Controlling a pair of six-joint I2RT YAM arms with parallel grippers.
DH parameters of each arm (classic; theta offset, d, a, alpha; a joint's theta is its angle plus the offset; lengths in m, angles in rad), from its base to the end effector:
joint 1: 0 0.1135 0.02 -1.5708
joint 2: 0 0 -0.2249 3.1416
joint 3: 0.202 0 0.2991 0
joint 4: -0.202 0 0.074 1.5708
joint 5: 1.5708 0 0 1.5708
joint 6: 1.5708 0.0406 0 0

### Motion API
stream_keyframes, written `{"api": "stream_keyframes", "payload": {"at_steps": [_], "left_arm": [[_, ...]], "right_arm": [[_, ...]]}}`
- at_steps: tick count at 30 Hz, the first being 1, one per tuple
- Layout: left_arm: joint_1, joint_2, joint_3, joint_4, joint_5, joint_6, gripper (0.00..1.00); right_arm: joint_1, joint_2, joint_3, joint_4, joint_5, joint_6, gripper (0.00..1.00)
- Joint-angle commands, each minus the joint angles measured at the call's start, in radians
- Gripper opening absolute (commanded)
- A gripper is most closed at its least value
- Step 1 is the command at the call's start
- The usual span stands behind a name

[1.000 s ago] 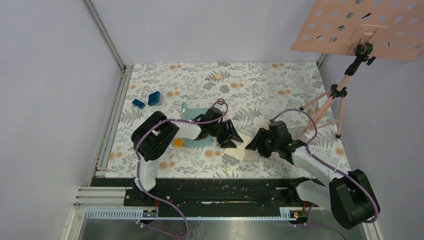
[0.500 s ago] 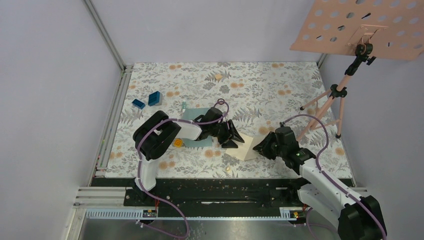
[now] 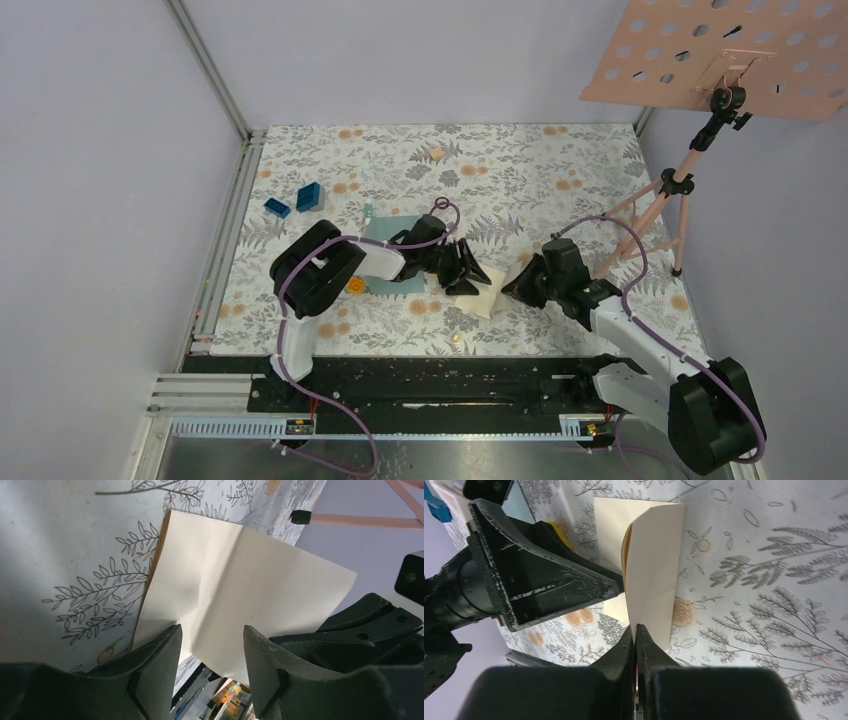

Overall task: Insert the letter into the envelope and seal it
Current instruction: Fold the letter at the center of the board.

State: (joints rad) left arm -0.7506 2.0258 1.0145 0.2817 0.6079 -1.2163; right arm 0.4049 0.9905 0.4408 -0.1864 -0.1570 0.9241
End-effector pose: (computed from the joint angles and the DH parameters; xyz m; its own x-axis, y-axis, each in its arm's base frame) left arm 0.2805 -0.2934 0.0275 -0.9863 -0.1328 0.0983 -0.1547 0.5339 -0.8312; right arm 0.2387 0.1092 0.1231 -0.7674 0.5287 -0.3628 0.1939 0.7306 0.6547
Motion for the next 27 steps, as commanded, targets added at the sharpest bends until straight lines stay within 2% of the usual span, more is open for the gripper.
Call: {"api": "stream_keyframes", "payload": {"at_steps": [1, 10, 17, 24, 27], "left_arm": [[-0.002, 0.068, -0.027, -0.080, -0.055, 0.003, 0.51], [0.010, 0.036, -0.003, -0.032, 0.017, -0.027, 0.52], [0.055, -0.061, -0.020, -0.036, 0.074, -0.024, 0.52], [0.135, -0.110, -0.038, -0.097, 0.063, 0.021, 0.52], [0.136, -0.099, -0.002, -0.188, 0.030, 0.086, 0.52]], "right_arm": [[0.016, 0.061, 0.065, 0.054, -0.041, -0.023, 0.00], [0.028, 0.253, 0.088, 0.164, -0.098, -0.011, 0.00], [0.027, 0.300, 0.128, 0.109, -0.075, -0.085, 0.00], [0.027, 0.328, 0.132, 0.115, -0.087, -0.099, 0.00], [0.028, 0.334, 0.133, 0.116, -0.088, -0.101, 0.00]]}}
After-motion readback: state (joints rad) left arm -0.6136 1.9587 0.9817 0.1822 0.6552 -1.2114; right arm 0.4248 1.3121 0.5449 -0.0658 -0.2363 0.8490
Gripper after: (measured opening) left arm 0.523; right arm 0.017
